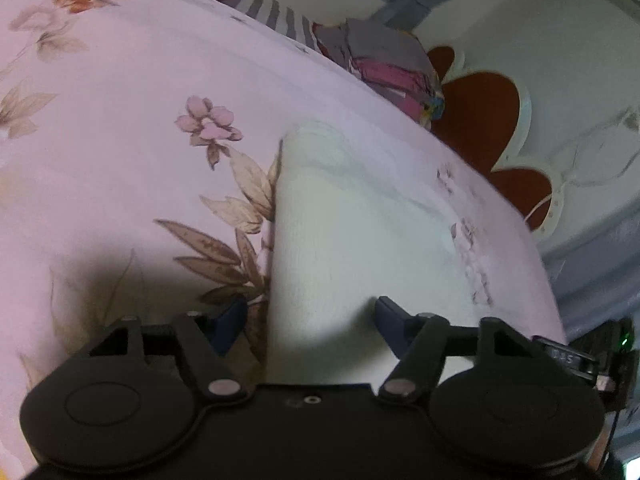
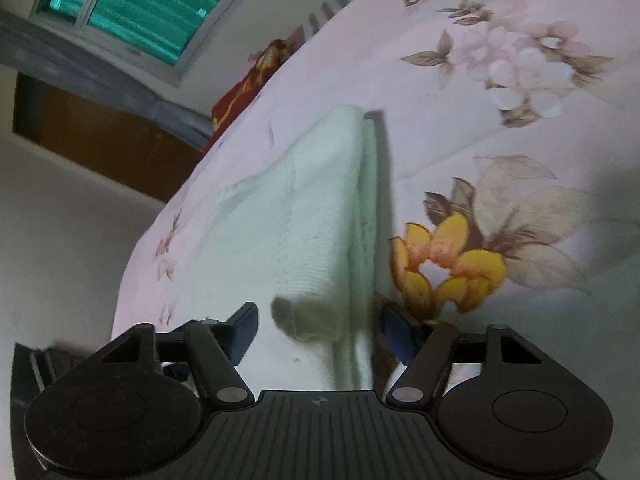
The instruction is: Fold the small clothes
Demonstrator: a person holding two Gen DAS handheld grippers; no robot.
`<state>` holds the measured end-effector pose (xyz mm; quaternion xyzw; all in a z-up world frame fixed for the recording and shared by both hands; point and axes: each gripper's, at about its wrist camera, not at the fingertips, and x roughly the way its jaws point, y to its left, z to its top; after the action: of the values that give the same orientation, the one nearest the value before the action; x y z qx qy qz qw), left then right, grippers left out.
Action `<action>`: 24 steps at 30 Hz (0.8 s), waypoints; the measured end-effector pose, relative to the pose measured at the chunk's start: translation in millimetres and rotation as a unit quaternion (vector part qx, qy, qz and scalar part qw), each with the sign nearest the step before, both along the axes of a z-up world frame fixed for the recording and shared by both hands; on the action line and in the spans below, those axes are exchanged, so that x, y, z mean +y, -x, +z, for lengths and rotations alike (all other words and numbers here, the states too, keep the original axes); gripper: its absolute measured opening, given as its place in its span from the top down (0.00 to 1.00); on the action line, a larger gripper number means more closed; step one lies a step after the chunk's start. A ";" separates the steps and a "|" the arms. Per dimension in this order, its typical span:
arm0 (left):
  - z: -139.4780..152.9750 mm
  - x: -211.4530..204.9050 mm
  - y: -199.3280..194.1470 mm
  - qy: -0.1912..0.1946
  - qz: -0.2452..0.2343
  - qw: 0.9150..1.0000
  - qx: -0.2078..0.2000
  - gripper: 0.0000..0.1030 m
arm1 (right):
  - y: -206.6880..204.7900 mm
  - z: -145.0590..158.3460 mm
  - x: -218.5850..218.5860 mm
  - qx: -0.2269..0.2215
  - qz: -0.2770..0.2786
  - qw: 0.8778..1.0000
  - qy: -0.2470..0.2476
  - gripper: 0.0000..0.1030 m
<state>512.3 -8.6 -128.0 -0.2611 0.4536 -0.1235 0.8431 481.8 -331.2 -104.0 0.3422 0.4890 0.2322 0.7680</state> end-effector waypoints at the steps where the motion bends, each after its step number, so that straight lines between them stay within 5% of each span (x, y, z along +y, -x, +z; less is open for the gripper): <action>1: 0.9 -4.2 -3.8 -0.010 -0.008 1.000 0.002 0.44 | -2.1 1.5 5.6 -0.004 0.008 1.000 0.016 0.49; 5: 2.7 -23.4 -11.5 -0.046 -0.029 0.999 0.002 0.52 | -2.5 10.4 25.0 -0.036 0.029 0.996 0.073 0.54; 10: 23.3 -52.1 -1.5 -0.136 -0.062 0.987 -0.057 0.74 | 5.9 23.7 44.4 -0.075 0.055 0.987 0.134 0.71; 14: 38.5 -50.6 12.4 -0.151 -0.071 0.982 -0.083 0.75 | 23.9 43.3 58.5 -0.119 0.061 0.974 0.182 0.72; 24: 74.9 15.9 38.8 -0.173 -0.073 0.976 -0.113 0.75 | 50.0 82.1 128.2 -0.158 0.061 0.966 0.194 0.72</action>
<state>473.5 7.3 -53.2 -0.0623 0.3878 -0.1331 0.9100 431.8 -203.1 -21.9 0.1152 0.4175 0.2301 0.8715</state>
